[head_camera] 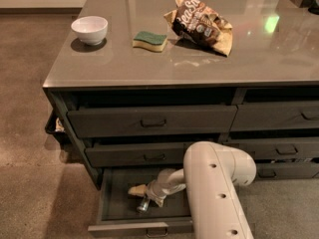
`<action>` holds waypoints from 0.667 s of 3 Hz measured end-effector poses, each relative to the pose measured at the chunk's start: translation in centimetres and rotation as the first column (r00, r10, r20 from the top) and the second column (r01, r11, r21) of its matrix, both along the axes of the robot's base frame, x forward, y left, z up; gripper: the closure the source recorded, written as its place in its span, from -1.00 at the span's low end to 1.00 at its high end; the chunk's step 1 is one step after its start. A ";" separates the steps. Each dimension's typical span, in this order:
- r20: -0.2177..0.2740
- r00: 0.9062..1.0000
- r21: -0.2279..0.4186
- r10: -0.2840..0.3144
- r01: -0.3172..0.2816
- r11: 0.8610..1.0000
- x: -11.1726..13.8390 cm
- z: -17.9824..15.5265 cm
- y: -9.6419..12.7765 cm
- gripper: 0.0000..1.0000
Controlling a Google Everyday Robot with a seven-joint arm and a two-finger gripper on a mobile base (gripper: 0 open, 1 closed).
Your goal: Pick redbull can from bottom drawer and place on counter
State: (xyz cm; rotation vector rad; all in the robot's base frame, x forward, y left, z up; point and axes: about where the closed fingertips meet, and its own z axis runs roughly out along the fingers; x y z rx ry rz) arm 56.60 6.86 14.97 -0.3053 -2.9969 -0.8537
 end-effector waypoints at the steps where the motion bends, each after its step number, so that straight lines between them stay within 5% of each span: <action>1: 0.020 1.000 -0.003 0.001 -0.001 1.000 -0.3 1.1 0.5 -1.00; 2: 0.028 1.000 -0.011 0.004 -0.004 1.000 -0.5 1.4 0.9 -0.90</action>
Offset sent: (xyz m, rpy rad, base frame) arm -0.0040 0.0124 0.0214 -0.0202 -0.0419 0.0041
